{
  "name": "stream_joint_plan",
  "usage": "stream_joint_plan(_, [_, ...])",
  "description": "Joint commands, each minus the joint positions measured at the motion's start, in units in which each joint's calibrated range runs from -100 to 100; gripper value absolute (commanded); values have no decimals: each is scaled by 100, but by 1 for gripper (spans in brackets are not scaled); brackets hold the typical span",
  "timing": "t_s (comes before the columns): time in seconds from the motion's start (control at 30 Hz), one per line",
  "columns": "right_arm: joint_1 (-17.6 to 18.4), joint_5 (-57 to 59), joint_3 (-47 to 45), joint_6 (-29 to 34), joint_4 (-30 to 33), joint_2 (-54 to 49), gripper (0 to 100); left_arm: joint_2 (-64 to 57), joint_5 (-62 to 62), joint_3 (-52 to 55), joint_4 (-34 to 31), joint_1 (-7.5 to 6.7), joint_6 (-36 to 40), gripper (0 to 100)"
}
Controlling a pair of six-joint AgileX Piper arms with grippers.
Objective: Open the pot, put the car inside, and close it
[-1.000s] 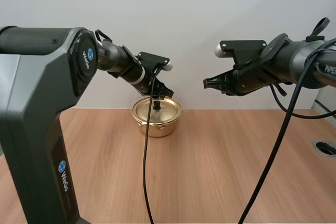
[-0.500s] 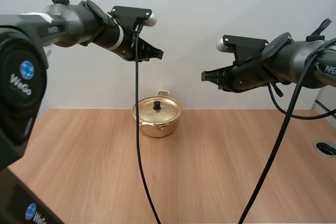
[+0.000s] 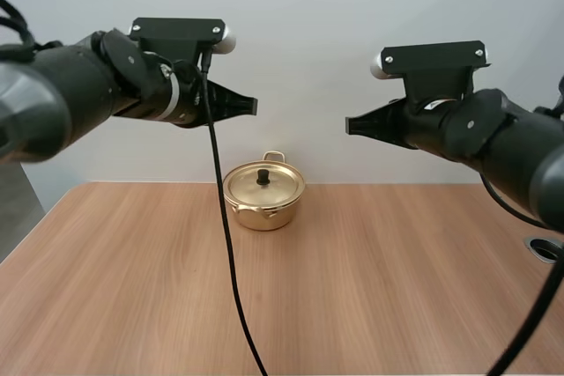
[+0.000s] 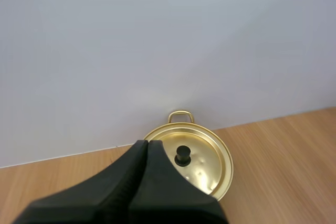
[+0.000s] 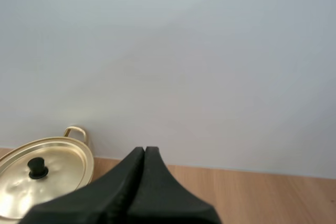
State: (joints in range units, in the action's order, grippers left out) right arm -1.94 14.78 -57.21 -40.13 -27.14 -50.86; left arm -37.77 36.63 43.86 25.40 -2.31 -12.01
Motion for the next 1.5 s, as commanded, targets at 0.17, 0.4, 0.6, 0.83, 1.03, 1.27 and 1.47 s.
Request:
stream_joint_plan(0.17, [0, -172, -1825, -80, 390, -2757, 0, -2940, -3049, 2883, -372, 251, -4, 0])
stream_joint_plan(0.4, [0, 1541, -2428, -45, 514, -3725, 0, -5054, -2615, 3968, -372, 461, 1, 0])
stream_joint_plan(0.6, [0, 1377, -2890, -45, 351, -4914, 0, -6223, -595, 4542, -372, 512, 12, 0])
stream_joint_plan(0.83, [-9, 819, -3501, 144, 258, -4914, 0, -6223, -1044, 4863, -385, 512, 865, 0])
stream_joint_plan(1.03, [-9, 99, -4279, 598, 213, -4914, 0, -6223, -1729, 5614, -640, 512, 970, 0])
stream_joint_plan(1.27, [-9, 1101, -4279, 631, 302, -4914, 0, -6223, -1403, 5614, -934, 512, 1004, 0])
stream_joint_plan(1.47, [-9, 1441, -4279, 631, 648, -4914, 0, -6223, -847, 5614, -934, 512, 1005, 0])
